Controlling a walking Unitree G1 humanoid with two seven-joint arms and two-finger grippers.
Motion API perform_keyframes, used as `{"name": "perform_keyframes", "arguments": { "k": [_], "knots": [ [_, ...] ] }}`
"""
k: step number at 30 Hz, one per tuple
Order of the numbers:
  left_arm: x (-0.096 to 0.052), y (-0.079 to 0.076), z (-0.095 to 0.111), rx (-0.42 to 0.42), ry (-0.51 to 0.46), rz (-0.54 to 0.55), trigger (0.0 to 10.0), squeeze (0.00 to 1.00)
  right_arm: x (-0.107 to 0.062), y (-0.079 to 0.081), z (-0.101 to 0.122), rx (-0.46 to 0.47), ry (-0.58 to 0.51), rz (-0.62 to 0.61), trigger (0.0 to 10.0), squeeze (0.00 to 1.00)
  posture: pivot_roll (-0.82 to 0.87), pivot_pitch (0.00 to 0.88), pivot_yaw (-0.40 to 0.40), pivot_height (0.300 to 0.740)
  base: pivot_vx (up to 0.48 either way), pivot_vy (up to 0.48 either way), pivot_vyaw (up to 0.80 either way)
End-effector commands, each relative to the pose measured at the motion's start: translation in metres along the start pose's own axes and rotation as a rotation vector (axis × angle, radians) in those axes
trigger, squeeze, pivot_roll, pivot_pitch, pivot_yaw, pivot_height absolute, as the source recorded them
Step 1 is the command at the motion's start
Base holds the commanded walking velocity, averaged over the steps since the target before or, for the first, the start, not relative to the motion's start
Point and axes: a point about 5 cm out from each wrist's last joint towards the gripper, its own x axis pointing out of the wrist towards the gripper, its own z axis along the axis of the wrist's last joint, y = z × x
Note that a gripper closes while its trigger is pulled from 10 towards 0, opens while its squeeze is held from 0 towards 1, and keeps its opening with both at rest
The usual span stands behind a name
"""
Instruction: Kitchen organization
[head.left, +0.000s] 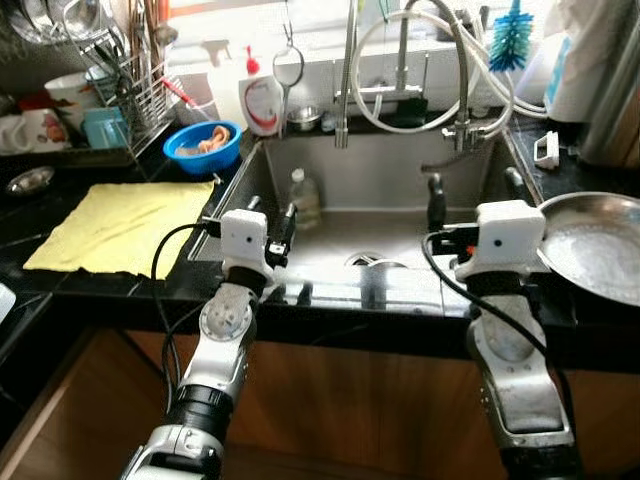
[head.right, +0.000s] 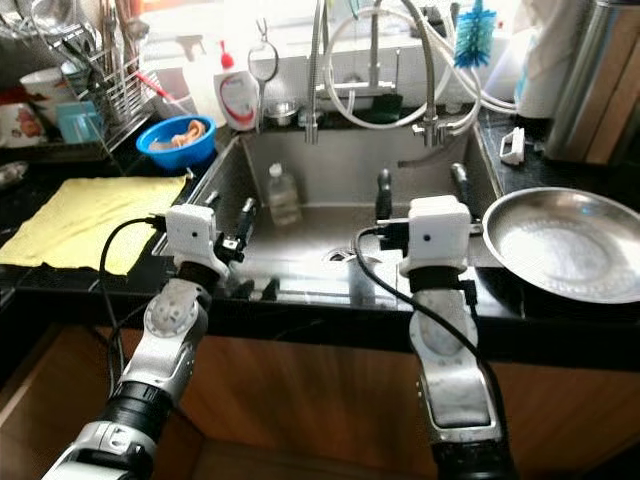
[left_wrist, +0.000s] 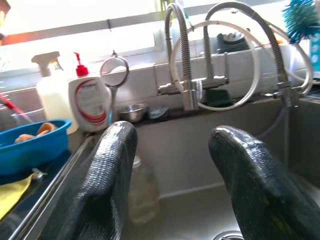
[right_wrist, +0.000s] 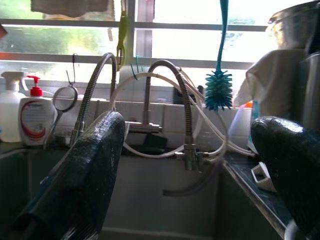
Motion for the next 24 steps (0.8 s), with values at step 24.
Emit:
{"name": "perform_keyframes", "arguments": {
  "k": [24],
  "knots": [
    [0.0027,0.0031,0.0027,0.032,-0.018,0.004,10.0,0.00,0.0065,0.0086,0.0003,0.014,0.005,0.016,10.0,0.00,-0.30,0.000,0.145,0.740,0.000,0.000,-0.24]
  ]
}}
